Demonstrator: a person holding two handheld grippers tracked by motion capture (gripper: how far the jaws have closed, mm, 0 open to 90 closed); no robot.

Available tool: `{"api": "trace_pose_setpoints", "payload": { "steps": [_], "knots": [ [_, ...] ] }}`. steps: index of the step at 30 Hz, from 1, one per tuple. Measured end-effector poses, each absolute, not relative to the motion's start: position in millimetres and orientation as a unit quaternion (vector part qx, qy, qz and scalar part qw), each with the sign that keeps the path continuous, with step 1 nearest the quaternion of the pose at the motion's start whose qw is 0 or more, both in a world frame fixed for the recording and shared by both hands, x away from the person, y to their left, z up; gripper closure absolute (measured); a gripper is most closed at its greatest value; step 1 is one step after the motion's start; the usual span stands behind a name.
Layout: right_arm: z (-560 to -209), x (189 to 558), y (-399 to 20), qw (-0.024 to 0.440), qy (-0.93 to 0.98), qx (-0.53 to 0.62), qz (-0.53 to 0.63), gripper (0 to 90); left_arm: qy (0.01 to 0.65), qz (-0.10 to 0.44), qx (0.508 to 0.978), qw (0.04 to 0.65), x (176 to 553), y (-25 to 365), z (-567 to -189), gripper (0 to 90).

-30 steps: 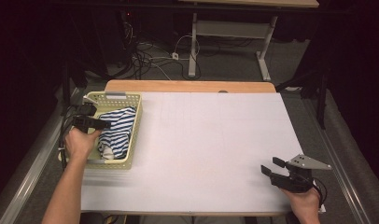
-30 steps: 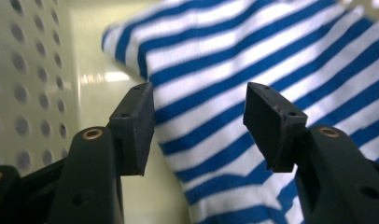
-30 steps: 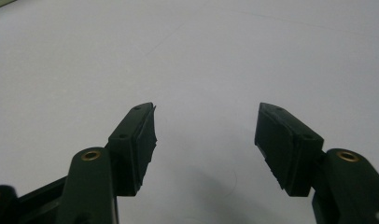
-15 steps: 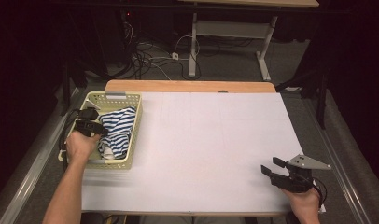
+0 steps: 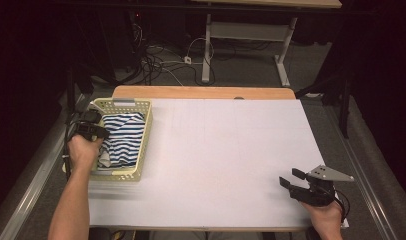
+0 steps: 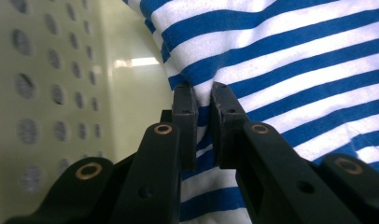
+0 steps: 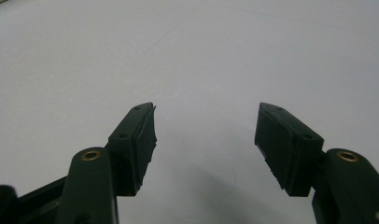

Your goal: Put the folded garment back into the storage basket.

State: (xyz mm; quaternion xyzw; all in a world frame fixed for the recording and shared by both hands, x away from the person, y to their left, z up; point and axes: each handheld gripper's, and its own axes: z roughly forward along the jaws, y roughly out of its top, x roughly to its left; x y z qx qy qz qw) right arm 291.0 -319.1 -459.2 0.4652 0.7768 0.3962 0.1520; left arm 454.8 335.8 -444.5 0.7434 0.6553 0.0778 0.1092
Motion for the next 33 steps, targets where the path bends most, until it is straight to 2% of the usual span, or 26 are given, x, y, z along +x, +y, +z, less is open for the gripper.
{"api": "trace_pose_setpoints", "payload": {
  "steps": [3,10,17,23,33],
  "knots": [
    [-459,291,-319,0.151,0.777,0.465,0.396,39.4,0.652,0.089,0.747,0.099,456,335,-445,78.9],
    [-459,291,-319,0.153,0.778,0.464,0.395,39.4,0.656,0.086,0.740,0.118,455,339,-446,75.7],
    [-459,291,-319,0.153,0.777,0.464,0.396,39.4,0.660,0.094,0.730,0.150,449,339,-439,54.8],
    [-459,290,-318,0.156,0.778,0.462,0.396,39.5,0.651,0.114,0.731,0.171,441,332,-427,45.7],
    [-458,290,-319,0.157,0.776,0.465,0.397,39.4,0.625,0.123,0.745,0.197,430,319,-416,44.6]
  ]
}}
